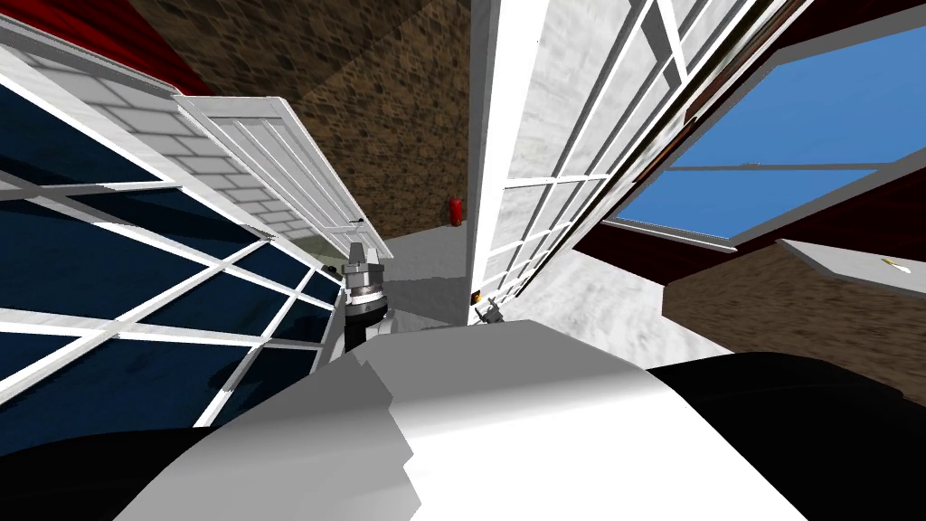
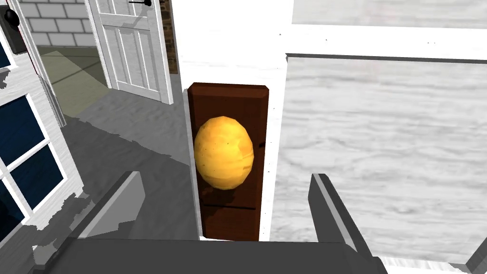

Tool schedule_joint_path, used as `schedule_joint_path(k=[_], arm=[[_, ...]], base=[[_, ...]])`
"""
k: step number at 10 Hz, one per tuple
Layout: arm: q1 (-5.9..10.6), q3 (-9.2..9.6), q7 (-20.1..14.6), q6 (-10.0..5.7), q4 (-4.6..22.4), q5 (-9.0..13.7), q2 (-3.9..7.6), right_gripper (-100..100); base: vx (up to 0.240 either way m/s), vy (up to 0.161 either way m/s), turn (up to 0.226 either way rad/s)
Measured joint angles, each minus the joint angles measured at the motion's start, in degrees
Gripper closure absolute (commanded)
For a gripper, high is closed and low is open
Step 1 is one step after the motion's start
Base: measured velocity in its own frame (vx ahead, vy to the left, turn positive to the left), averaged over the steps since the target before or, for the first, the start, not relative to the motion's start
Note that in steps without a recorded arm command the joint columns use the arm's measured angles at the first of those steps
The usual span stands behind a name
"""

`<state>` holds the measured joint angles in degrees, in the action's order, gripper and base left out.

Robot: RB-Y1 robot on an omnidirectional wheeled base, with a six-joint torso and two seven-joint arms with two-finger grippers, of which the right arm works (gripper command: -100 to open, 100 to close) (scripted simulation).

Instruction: Push the door open

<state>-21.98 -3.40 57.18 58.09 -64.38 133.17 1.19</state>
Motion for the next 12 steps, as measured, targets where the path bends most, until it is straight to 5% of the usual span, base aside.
schedule_joint_path(k=[5, 6, 9, 12], arm=[[-0.06, 0.0, 0.07, 0.07, 0.02, 0.02, 0.06, 100], [-0.06, 0.0, 0.07, 0.07, 0.02, 0.02, 0.06, -100], [-1.83, -0.91, 2.11, 0.9, 0.1, 3.26, 0.85, -100], [-1.32, -1.07, 2.08, 0.34, 0.1, 3.01, 1.56, -100]], base=[[-0.015, -0.005, 0.0], [-0.049, 0.022, -0.099], [-0.098, 0.042, -0.071], [0.151, 0.082, 0.013]])
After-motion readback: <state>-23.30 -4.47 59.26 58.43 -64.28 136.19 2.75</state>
